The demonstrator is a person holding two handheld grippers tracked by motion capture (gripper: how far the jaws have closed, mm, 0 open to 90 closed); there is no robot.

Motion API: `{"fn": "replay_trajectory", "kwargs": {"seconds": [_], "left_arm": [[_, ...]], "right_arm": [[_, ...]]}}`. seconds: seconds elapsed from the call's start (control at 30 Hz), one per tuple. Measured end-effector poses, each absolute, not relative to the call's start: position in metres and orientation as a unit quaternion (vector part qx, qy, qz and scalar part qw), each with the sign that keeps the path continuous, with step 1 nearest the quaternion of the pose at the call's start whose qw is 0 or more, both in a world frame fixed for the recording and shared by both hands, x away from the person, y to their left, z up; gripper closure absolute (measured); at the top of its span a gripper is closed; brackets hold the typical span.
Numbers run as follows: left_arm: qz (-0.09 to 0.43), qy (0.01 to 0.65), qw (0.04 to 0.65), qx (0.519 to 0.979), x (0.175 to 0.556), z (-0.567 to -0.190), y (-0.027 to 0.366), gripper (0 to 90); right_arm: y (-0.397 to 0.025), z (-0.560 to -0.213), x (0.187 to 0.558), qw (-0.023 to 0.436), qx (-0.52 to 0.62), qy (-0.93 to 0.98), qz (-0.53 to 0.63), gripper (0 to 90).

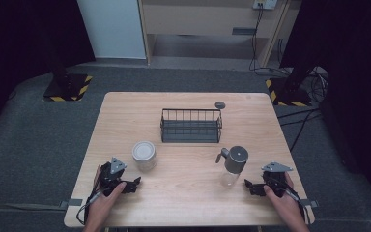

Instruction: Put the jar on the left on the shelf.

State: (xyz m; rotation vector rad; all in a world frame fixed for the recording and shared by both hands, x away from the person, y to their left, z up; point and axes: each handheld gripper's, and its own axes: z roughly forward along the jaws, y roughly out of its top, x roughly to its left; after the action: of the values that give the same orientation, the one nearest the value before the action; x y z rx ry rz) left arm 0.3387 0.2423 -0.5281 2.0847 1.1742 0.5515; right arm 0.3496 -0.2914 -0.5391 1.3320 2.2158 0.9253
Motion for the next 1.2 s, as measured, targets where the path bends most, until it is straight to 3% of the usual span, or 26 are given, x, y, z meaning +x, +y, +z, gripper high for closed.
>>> {"fn": "replay_trajectory", "kwargs": {"seconds": [1.2], "left_arm": [[0.219, 0.426, 0.37, 0.796, 0.3433, -0.5246, 0.2413, 1.2]], "right_arm": [[-0.2914, -0.5391, 0.3497, 0.196, 0.476, 0.791, 0.331, 0.7]]}}
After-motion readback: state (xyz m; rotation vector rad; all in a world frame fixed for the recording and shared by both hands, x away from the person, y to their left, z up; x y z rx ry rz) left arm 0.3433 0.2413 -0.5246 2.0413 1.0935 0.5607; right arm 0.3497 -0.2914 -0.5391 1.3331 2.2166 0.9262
